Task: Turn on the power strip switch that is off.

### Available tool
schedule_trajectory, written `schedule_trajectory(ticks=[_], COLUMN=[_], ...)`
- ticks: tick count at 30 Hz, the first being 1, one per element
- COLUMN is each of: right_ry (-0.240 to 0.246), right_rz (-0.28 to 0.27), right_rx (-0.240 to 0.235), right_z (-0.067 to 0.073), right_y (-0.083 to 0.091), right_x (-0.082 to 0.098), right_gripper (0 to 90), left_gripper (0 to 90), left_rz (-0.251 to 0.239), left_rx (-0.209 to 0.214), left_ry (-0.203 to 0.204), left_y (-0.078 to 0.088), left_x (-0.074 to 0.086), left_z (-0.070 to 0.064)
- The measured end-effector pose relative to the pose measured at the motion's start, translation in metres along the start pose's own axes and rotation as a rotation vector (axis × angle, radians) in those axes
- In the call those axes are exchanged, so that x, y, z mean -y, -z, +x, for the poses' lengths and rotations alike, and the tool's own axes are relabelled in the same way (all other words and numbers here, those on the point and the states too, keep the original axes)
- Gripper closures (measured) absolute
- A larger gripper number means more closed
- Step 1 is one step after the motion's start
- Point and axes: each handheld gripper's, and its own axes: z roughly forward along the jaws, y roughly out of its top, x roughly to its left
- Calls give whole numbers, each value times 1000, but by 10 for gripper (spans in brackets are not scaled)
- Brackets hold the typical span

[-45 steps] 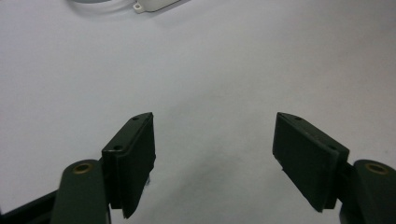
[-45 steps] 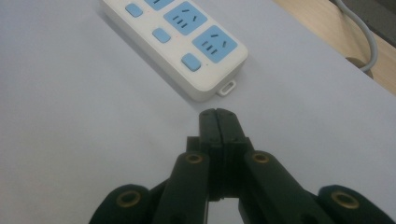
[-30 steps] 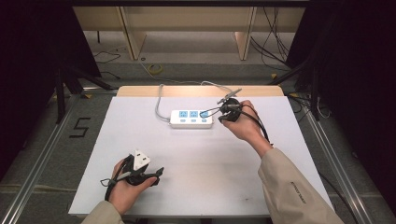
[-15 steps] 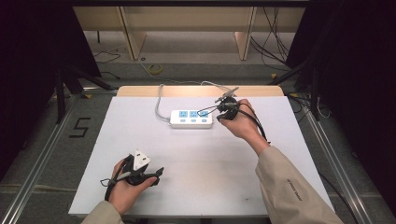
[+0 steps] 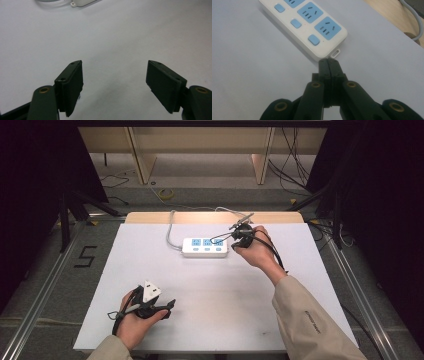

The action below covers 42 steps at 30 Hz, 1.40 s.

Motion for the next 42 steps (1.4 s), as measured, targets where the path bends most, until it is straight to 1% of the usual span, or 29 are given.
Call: schedule_trajectory(ticks=[2, 5, 12, 13, 17, 20, 23, 36, 37, 39, 40, 42], right_ry=[-6, 0, 3, -9, -2, -15, -9, -18, -9, -17, -9, -9], right_rz=[4, 3, 2, 11, 10, 20, 20, 32, 28, 33, 34, 30], right_rx=[1, 1, -3, -2, -4, -4, -6, -8, -8, -8, -8, -10], right_z=[1, 1, 0, 1, 0, 1, 1, 2, 2, 2, 2, 3], right_y=[0, -1, -4, -4, -7, -8, -10, -18, -19, -20, -20, -22], right_x=[-1, -2, -5, -5, -6, -7, -8, -13, -14, -16, -16, -18], right_gripper=[900, 900, 900, 900, 900, 900, 900, 900, 900, 900, 900, 900], left_gripper=[297, 297, 297, 298, 297, 297, 297, 298, 298, 298, 298, 298], left_rz=[-1, 5, 5, 2, 3, 5, 2, 1, 1, 1, 0, -1], left_rx=[0, 1, 1, 1, 2, 4, 3, 4, 5, 5, 5, 6], left_ry=[2, -5, -5, -2, -1, -4, 0, -2, -1, -2, 0, -1], left_y=[0, 0, 1, 0, 1, 1, 1, 1, 1, 1, 1, 1], left_x=[0, 0, 0, 0, 0, 0, 0, 0, 0, 0, 0, 0], left_z=[0, 0, 0, 0, 0, 0, 0, 0, 0, 0, 0, 0])
